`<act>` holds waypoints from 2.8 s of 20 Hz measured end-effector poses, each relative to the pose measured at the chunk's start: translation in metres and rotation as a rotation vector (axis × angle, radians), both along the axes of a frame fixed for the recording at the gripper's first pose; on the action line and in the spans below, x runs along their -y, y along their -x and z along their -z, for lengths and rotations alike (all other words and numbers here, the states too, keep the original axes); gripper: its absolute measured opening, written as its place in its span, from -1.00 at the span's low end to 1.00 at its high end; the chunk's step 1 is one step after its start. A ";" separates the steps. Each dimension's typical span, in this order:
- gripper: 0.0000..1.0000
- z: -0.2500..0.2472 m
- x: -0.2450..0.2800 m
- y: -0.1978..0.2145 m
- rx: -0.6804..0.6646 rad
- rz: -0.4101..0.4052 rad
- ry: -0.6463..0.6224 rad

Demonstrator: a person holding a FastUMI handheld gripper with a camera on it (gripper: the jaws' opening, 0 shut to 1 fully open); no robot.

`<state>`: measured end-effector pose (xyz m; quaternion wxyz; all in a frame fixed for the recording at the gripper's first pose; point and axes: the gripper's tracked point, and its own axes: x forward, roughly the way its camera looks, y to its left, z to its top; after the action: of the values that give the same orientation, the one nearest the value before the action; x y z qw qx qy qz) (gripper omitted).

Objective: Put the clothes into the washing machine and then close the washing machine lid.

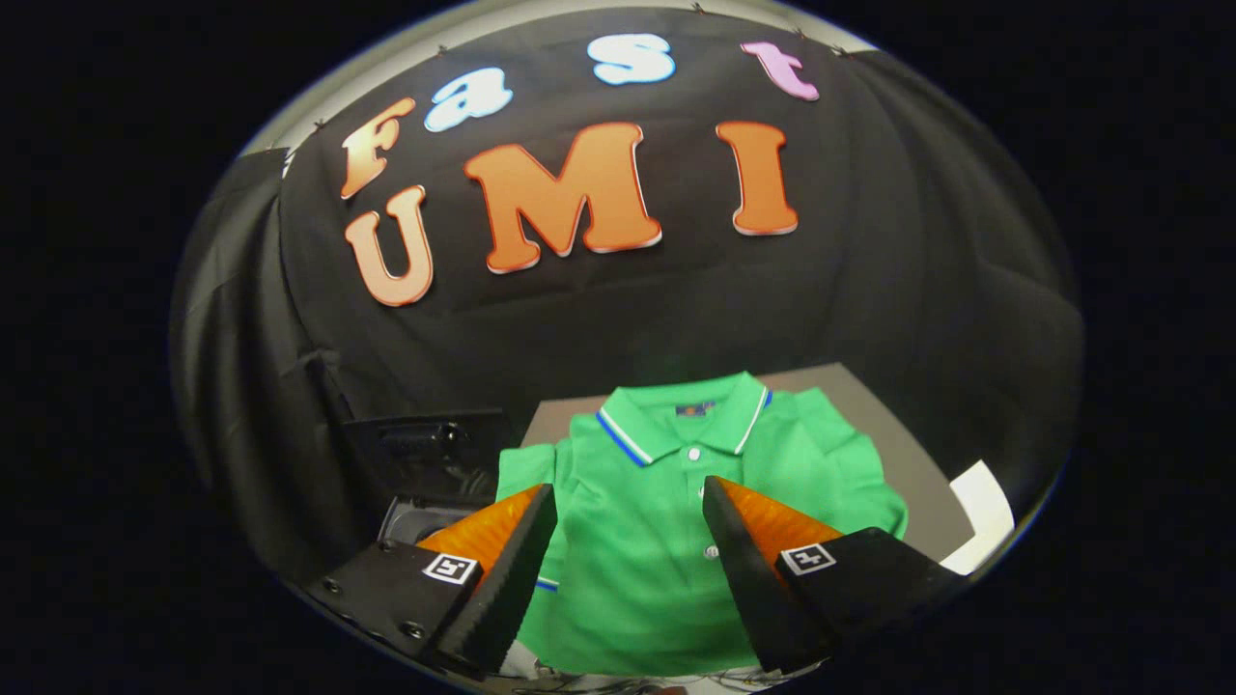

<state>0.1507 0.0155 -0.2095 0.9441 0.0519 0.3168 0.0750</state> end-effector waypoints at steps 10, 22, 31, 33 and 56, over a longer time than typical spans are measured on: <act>-0.11 0.052 0.029 -0.008 -0.055 0.007 0.150; -0.86 -0.060 -0.040 0.002 0.459 0.014 0.060; -0.86 -0.124 -0.207 0.035 0.547 -0.216 -0.104; -0.86 -0.123 -0.239 0.034 0.547 -0.261 -0.128; -0.86 0.221 -0.396 -0.004 0.034 -0.206 -0.056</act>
<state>0.1547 0.4113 -0.4309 0.9348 0.0442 0.3019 0.1815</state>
